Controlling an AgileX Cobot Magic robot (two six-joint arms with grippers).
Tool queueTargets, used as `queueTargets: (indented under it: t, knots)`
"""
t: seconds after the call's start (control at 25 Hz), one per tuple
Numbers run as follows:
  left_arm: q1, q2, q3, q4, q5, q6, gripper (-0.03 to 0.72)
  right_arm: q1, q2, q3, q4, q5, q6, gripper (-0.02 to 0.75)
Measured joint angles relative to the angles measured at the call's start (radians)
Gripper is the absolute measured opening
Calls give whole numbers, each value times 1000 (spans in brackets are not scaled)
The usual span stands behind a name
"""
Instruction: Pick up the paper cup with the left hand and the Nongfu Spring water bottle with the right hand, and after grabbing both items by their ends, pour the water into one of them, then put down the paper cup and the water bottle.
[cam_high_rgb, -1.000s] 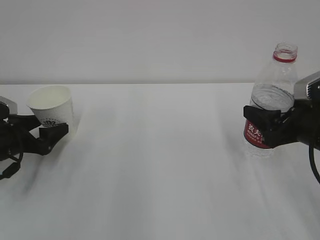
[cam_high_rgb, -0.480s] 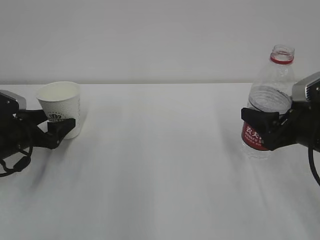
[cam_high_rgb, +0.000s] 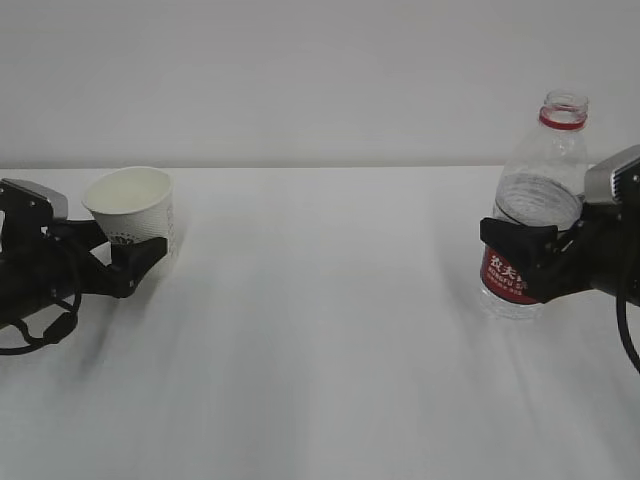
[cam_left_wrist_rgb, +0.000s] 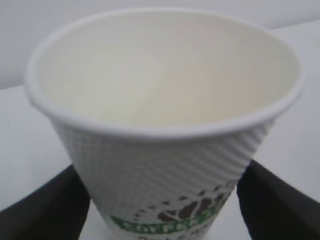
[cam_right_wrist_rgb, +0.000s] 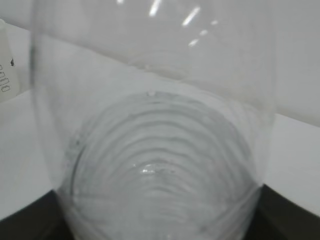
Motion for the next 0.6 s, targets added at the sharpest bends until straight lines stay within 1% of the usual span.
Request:
queueTargets:
  t: [0.28,0.6]
  knots:
    - [-37,30,-5,-50,-2,-8,683,0,0,0,-31,0,24,497]
    - [-40,87,-23,-64,-2,-21,683,0,0,0,-33,0,36,496]
